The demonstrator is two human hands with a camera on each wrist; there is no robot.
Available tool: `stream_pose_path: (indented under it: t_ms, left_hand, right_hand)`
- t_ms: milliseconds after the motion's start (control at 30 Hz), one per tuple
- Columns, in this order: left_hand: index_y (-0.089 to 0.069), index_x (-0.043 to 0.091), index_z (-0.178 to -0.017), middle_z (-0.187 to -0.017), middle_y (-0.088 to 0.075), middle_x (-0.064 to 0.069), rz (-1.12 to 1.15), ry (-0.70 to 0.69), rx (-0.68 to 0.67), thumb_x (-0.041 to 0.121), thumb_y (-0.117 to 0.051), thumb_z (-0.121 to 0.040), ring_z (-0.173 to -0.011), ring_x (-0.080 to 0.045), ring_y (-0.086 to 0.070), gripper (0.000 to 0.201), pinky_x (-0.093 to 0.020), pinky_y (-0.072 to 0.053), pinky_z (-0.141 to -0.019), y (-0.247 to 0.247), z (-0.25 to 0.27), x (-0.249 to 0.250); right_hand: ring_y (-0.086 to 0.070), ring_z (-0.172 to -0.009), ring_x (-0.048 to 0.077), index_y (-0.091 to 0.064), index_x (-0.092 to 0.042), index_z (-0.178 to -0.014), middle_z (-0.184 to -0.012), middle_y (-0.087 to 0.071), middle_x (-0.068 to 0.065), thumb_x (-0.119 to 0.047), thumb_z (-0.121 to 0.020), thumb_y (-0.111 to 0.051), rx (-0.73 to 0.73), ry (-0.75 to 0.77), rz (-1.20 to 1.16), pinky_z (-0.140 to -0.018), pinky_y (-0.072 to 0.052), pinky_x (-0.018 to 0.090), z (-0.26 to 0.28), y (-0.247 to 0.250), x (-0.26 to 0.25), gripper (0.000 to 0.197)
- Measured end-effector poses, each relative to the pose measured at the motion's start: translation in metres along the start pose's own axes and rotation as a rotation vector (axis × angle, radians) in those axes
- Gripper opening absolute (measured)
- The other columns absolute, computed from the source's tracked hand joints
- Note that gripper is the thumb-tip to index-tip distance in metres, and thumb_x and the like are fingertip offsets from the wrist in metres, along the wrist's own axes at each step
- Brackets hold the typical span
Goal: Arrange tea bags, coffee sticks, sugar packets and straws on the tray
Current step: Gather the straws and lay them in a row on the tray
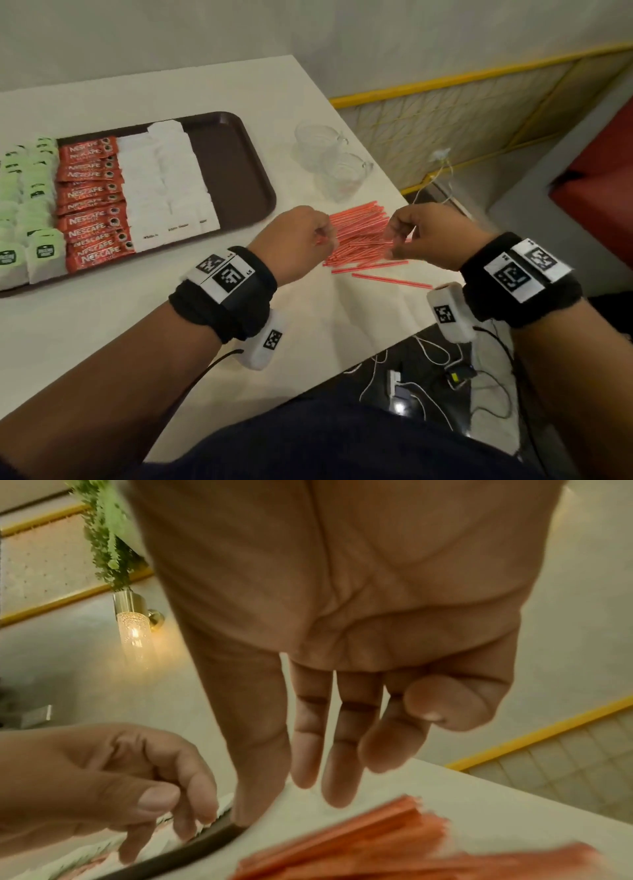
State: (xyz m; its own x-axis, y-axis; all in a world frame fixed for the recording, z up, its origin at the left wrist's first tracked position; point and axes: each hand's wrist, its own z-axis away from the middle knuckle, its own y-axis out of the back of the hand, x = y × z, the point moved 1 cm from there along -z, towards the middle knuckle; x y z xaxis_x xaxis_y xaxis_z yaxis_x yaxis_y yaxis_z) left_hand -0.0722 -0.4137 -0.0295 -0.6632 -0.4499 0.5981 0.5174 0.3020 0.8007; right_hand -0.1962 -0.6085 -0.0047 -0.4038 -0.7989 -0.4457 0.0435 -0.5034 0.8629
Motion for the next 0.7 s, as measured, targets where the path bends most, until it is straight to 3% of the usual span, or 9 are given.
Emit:
stream_pose_path:
  t_ms: [67, 167, 267, 500, 700]
  left_hand:
    - [-0.068, 0.02, -0.104, -0.102, -0.059, 0.001, -0.03, -0.006, -0.038, 0.031, -0.062, -0.092, -0.096, -0.016, -0.058, 0.018, -0.027, -0.042, -0.08, -0.015, -0.005, 0.011]
    - [-0.059, 0.02, -0.125, -0.12, -0.054, -0.005, -0.129, 0.02, -0.072, 0.033, -0.067, -0.088, -0.112, -0.022, -0.052, 0.04, -0.034, -0.043, -0.094, -0.032, -0.013, 0.021]
    - [-0.047, 0.018, -0.135, -0.129, -0.048, -0.007, -0.273, 0.089, -0.104, 0.033, -0.071, -0.083, -0.117, -0.027, -0.047, 0.059, -0.04, -0.046, -0.096, -0.046, -0.019, 0.023]
    - [-0.048, 0.018, -0.131, -0.127, -0.053, -0.005, -0.345, 0.153, -0.149, 0.036, -0.074, -0.081, -0.116, -0.027, -0.05, 0.059, -0.045, -0.048, -0.095, -0.056, -0.033, 0.024]
    - [-0.053, 0.018, -0.126, -0.119, -0.054, -0.004, -0.342, 0.152, -0.151, 0.033, -0.071, -0.081, -0.11, -0.026, -0.052, 0.051, -0.042, -0.049, -0.089, -0.055, -0.037, 0.024]
  right_hand:
    - [-0.056, -0.072, 0.002, -0.064, -0.019, -0.087, -0.088, -0.067, -0.005, -0.026, -0.073, -0.082, -0.04, -0.005, 0.047, -0.065, -0.043, 0.017, 0.005, -0.004, 0.015, 0.024]
    - [-0.056, -0.09, 0.015, -0.058, -0.022, -0.103, -0.1, -0.059, -0.005, -0.031, -0.075, -0.079, -0.113, -0.015, 0.224, -0.079, -0.045, 0.027, 0.008, -0.018, 0.028, 0.036]
    - [-0.056, -0.094, 0.019, -0.055, -0.023, -0.109, -0.105, -0.057, -0.002, -0.031, -0.076, -0.078, -0.147, -0.025, 0.283, -0.085, -0.049, 0.033, 0.004, -0.029, 0.036, 0.041]
    - [-0.058, -0.092, 0.023, -0.063, -0.02, -0.092, -0.096, -0.061, 0.002, -0.012, -0.083, -0.067, -0.15, 0.048, 0.261, -0.074, -0.037, 0.024, -0.013, -0.032, 0.032, 0.013]
    - [-0.059, -0.096, 0.027, -0.065, -0.011, -0.099, -0.105, -0.061, 0.009, -0.01, -0.084, -0.064, -0.126, 0.092, 0.256, -0.078, -0.042, 0.026, -0.026, -0.034, 0.019, 0.016]
